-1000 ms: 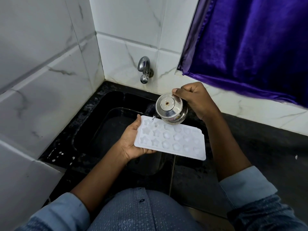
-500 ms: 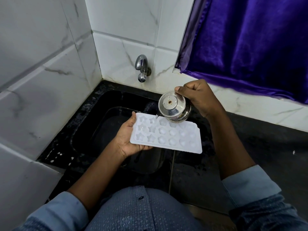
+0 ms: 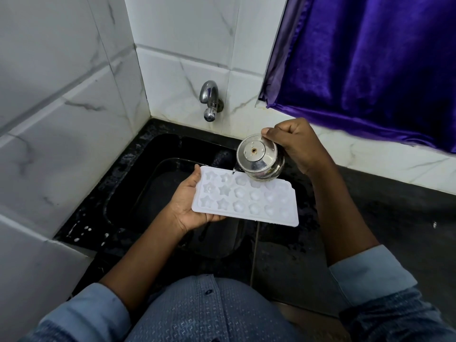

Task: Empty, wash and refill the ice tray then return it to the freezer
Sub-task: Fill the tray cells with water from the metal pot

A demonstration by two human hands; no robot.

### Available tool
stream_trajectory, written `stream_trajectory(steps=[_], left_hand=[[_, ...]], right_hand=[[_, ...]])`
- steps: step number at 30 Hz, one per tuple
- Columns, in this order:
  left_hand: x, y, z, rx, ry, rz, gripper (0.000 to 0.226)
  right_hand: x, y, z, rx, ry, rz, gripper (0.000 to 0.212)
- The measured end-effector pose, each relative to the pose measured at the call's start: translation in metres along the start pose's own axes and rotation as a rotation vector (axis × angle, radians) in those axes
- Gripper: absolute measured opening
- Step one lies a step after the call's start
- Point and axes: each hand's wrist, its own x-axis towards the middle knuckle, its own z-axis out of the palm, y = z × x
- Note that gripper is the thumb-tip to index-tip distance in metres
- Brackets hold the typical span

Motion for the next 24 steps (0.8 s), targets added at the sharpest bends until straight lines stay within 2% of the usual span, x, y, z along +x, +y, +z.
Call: stream_trajectory(steps=[24], left_hand=[[0.005, 0.015, -0.011, -0.021, -0.016, 0.042, 0.081]], right_hand=[[0.004, 0.004, -0.014, -0.016, 0.044, -0.023, 0.054]])
